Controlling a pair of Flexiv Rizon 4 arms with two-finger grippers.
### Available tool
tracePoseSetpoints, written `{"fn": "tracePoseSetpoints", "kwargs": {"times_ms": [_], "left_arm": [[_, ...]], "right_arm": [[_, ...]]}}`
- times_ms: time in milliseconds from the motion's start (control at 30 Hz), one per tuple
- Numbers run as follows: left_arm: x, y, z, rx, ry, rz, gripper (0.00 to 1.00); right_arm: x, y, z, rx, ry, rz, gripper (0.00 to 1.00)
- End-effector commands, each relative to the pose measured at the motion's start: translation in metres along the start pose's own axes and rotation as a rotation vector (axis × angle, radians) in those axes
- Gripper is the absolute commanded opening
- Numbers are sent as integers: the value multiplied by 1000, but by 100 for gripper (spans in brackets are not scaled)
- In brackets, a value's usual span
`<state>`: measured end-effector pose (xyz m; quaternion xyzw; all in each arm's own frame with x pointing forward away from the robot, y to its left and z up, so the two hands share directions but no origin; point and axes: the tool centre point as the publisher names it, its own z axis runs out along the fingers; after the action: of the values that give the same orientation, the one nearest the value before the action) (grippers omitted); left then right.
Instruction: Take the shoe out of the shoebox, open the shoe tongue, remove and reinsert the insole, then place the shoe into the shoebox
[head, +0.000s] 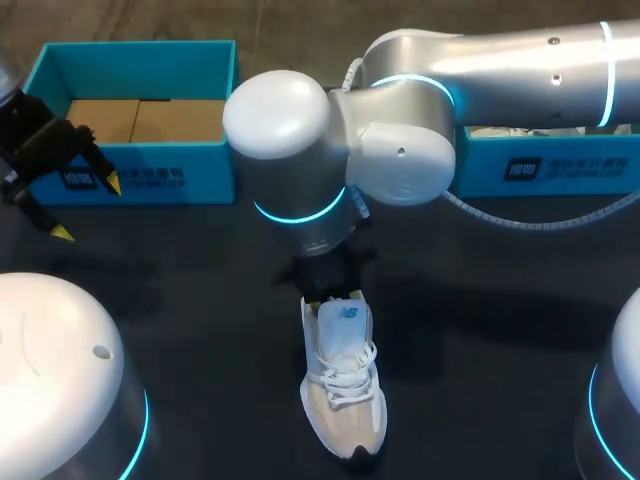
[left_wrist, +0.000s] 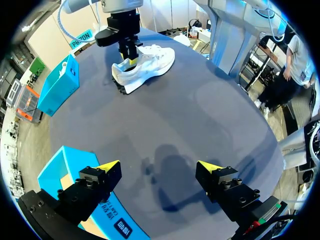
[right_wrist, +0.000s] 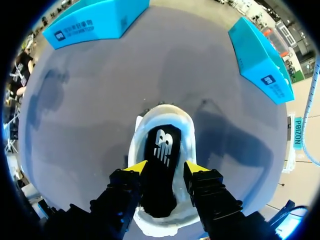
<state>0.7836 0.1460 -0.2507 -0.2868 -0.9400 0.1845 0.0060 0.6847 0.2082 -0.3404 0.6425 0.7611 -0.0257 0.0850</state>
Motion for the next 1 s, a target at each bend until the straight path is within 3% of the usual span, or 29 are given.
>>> {"fn": "tracePoseSetpoints", "kwargs": {"times_ms": [33, 433, 767, 1000], "left_arm": [[1, -1, 0, -4, 1, -1, 100], [1, -1, 0, -4, 1, -1, 100], [1, -1, 0, -4, 1, -1, 100], [1, -1, 0, -4, 1, -1, 100]], "right_arm": [[-7, 2, 18, 41, 35, 6, 43], [1, -20, 11, 70, 32, 39, 44], [6, -32, 10, 80, 54, 49, 50], [2, -24, 15, 95, 70, 41, 83]]}}
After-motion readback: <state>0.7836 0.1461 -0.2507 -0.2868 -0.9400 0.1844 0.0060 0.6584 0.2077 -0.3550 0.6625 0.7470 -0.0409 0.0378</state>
